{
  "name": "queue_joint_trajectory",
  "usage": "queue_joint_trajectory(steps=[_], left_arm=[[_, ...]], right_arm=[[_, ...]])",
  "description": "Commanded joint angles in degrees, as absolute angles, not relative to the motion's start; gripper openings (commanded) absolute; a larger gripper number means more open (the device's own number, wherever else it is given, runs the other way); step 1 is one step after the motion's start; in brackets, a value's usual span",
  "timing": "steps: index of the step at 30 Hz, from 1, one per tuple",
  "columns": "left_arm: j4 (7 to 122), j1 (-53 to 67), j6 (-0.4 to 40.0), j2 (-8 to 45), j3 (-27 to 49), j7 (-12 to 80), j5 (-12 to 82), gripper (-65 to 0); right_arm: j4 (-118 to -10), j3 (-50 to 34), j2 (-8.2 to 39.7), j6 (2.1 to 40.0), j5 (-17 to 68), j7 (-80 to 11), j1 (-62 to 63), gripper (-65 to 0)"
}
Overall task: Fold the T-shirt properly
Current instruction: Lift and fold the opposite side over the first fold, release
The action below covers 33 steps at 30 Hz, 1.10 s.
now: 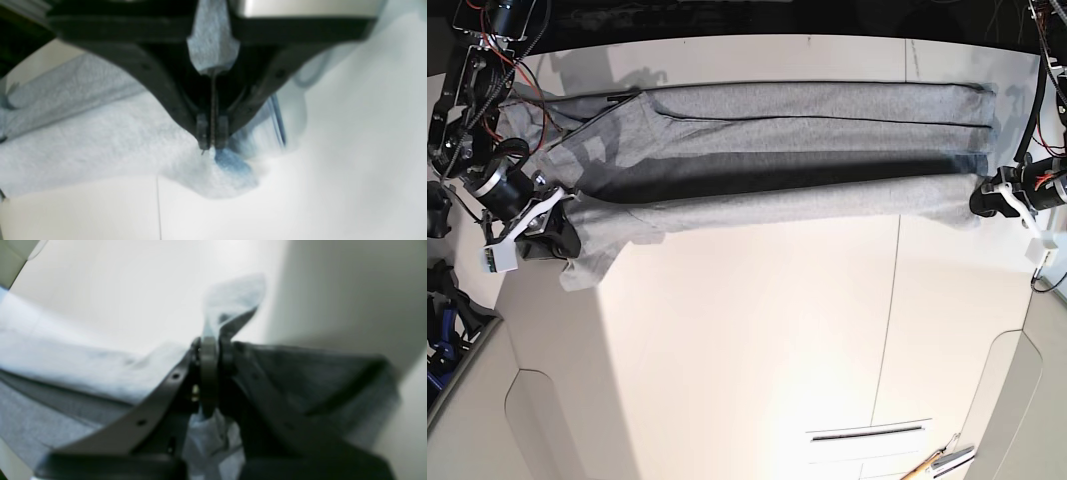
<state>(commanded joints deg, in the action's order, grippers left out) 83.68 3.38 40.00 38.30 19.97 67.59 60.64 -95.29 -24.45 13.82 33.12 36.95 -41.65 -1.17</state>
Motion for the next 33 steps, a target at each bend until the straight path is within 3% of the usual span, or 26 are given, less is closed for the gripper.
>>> queue_joint_trajectory(steps=[5, 17, 20, 22, 23, 25, 27, 33], left_arm=[[83.9, 4.8, 40.0, 38.3, 20.0, 67.6, 60.8, -65.0], [84.1, 9.2, 40.0, 38.3, 24.7, 70.0, 65.7, -64.1], [84.1, 10.6, 40.0, 38.3, 25.4, 72.7, 67.7, -50.9], [84.1, 11.4, 40.0, 38.2, 25.4, 72.7, 69.0, -45.3], [84.1, 11.5, 40.0, 38.1, 25.4, 72.7, 69.9, -44.9], [84.1, 11.4, 40.0, 38.1, 25.5, 72.7, 70.9, -44.9], [84.1, 11.5, 40.0, 38.1, 26.3, 72.7, 72.2, -44.9], [84.1, 12.2, 40.0, 38.1, 33.1, 73.1, 74.7, -33.9]], right_arm=[[-96.7, -27.9, 13.8, 33.7, 42.6, -47.1, -3.5, -65.0], [-96.6, -29.5, 13.3, 33.6, 45.1, -46.9, -12.9, -65.0], [-96.6, -29.5, 13.1, 33.1, 42.2, -46.9, -14.4, -65.0], [-96.6, -29.5, 13.1, 32.9, 41.8, -46.9, -14.8, -65.0], [-96.6, -29.5, 13.1, 32.8, 41.8, -46.9, -14.8, -65.0], [-96.6, -29.5, 13.1, 32.8, 41.8, -46.9, -14.8, -52.4], [-96.6, -29.8, 13.2, 32.8, 41.8, -47.0, -14.8, -46.5], [-96.9, -35.6, 13.1, 33.0, 49.7, -49.2, -14.7, -46.5]])
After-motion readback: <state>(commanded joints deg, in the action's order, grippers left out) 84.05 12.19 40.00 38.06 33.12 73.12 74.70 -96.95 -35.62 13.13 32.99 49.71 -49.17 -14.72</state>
